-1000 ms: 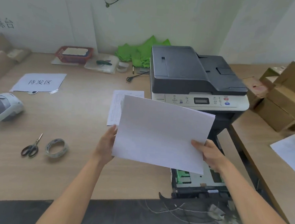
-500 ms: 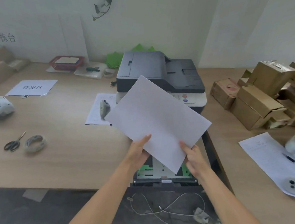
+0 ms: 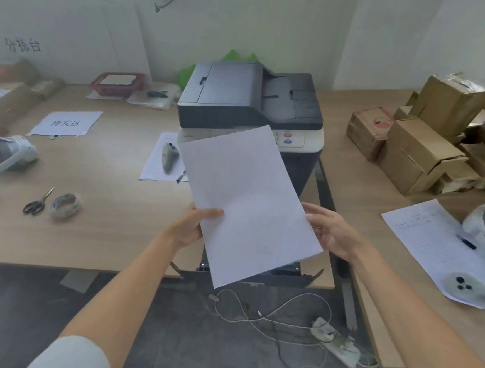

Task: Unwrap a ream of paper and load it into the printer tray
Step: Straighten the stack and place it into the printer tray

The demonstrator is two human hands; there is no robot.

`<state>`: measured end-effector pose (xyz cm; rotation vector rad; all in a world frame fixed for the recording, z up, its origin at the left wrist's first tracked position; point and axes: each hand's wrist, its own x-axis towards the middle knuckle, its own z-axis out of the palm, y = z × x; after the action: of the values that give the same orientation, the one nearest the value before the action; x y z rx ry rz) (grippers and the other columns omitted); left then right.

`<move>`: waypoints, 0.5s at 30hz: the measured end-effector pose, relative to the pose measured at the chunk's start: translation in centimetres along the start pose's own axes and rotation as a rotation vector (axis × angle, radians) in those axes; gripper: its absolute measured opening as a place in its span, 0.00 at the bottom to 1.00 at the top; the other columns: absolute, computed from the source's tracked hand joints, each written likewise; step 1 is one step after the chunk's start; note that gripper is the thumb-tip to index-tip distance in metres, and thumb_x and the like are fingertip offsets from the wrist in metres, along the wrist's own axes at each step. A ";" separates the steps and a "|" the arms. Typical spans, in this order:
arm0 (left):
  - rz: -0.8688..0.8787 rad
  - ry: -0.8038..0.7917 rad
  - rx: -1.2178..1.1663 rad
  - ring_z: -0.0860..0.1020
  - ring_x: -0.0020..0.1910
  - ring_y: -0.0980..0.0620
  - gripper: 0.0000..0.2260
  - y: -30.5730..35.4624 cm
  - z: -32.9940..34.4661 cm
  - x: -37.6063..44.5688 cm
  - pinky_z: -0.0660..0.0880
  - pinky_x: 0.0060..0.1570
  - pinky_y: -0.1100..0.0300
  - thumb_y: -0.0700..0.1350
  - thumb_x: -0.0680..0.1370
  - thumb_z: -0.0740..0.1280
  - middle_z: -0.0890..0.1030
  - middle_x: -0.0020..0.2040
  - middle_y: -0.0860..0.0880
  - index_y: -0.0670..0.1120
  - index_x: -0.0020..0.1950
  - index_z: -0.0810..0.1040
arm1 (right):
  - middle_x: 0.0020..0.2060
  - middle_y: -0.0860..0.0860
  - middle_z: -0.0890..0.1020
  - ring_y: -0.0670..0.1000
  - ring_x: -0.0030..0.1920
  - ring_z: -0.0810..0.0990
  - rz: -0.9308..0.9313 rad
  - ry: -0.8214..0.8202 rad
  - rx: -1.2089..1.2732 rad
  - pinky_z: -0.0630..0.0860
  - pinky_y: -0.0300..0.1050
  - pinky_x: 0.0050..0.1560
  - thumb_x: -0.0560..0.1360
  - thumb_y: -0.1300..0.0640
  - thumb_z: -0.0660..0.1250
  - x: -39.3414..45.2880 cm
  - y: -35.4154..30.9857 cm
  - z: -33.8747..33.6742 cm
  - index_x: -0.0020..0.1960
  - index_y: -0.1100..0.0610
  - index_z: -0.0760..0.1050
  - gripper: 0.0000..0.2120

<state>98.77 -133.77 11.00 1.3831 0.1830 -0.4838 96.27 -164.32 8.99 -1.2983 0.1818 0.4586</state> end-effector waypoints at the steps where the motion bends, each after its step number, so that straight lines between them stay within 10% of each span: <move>1: -0.052 -0.013 0.041 0.84 0.41 0.52 0.11 -0.2 -0.3 -0.1 0.82 0.40 0.57 0.34 0.74 0.65 0.83 0.48 0.47 0.44 0.53 0.77 | 0.55 0.54 0.83 0.53 0.50 0.83 0.011 -0.017 -0.056 0.82 0.42 0.44 0.76 0.58 0.64 0.2 0.0 0.2 0.64 0.55 0.75 0.16; 7: -0.228 -0.058 0.180 0.84 0.38 0.52 0.05 -2.7 -0.8 0.9 0.82 0.42 0.57 0.36 0.74 0.67 0.85 0.42 0.49 0.44 0.48 0.79 | 0.56 0.55 0.83 0.55 0.55 0.83 0.110 0.030 -0.250 0.78 0.53 0.58 0.76 0.59 0.65 1.9 3.1 0.7 0.60 0.61 0.76 0.14; 15: -0.293 0.063 0.109 0.84 0.38 0.51 0.09 -6.1 -3.4 4.4 0.80 0.38 0.61 0.39 0.77 0.65 0.83 0.48 0.43 0.38 0.54 0.79 | 0.54 0.55 0.83 0.51 0.49 0.83 0.237 0.146 -0.304 0.78 0.37 0.39 0.77 0.61 0.62 4.3 5.8 0.1 0.58 0.62 0.77 0.11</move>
<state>100.62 -132.09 3.15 1.4869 0.4194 -0.7014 97.66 -162.08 2.27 -1.6184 0.4036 0.6097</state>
